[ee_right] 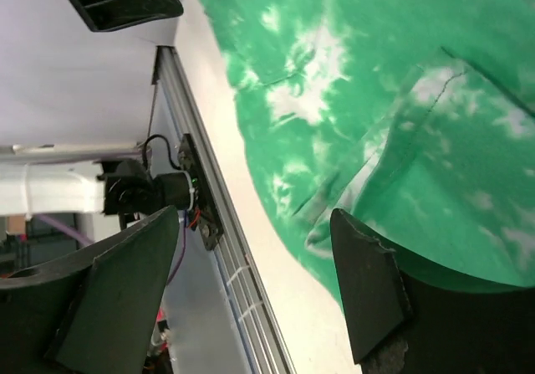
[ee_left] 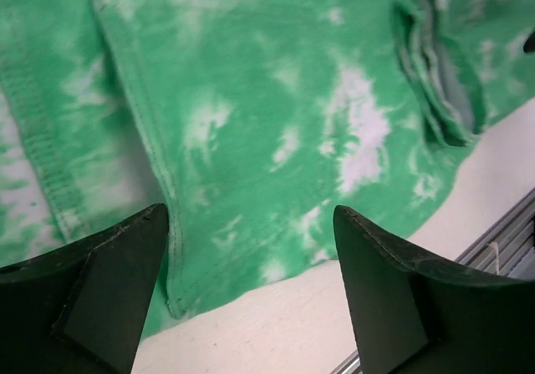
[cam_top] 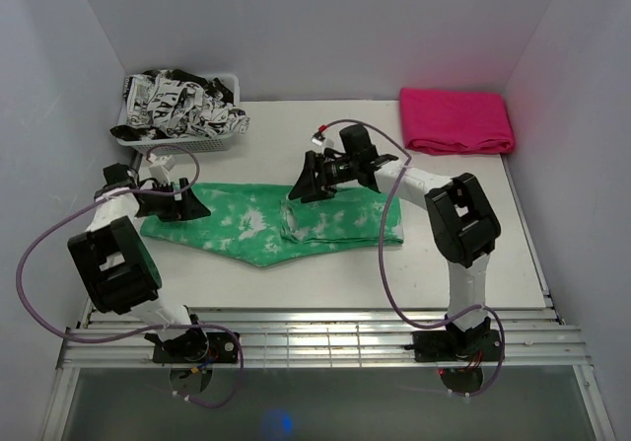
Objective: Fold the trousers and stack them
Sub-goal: Fold the trousers
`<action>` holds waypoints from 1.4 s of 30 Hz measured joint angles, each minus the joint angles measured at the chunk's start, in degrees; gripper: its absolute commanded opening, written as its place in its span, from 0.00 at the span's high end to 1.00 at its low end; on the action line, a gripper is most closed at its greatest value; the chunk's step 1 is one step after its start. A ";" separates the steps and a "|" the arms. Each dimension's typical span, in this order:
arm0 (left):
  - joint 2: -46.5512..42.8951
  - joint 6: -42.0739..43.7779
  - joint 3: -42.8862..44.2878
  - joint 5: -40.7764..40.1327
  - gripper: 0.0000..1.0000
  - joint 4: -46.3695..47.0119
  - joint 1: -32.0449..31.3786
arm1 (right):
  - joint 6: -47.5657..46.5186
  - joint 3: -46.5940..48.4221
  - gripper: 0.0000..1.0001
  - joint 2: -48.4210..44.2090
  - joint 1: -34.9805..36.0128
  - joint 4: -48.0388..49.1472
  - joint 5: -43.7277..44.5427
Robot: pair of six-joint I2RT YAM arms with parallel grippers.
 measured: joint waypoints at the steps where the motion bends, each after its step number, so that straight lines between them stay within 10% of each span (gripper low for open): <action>1: -1.92 0.83 0.07 1.77 0.06 -0.74 -0.09 | -1.36 -0.02 0.23 -1.66 -1.29 -0.46 -1.70; 10: -12.94 -2.03 4.20 11.82 0.08 5.84 -18.88 | -21.59 -9.99 0.30 -16.00 -19.56 -11.41 -12.24; 20: 8.96 -35.47 -0.96 14.62 0.13 41.75 -46.01 | -35.65 -14.25 0.39 -5.05 -26.91 -25.16 -17.84; 30: 18.21 -44.81 -1.11 10.93 0.14 44.06 -41.81 | -38.56 -17.51 0.35 -1.60 -32.98 -28.35 -14.80; 42: 2.78 -28.85 -0.98 8.35 0.11 27.63 -35.65 | -43.95 -18.58 0.42 -12.04 -38.91 -33.48 -7.61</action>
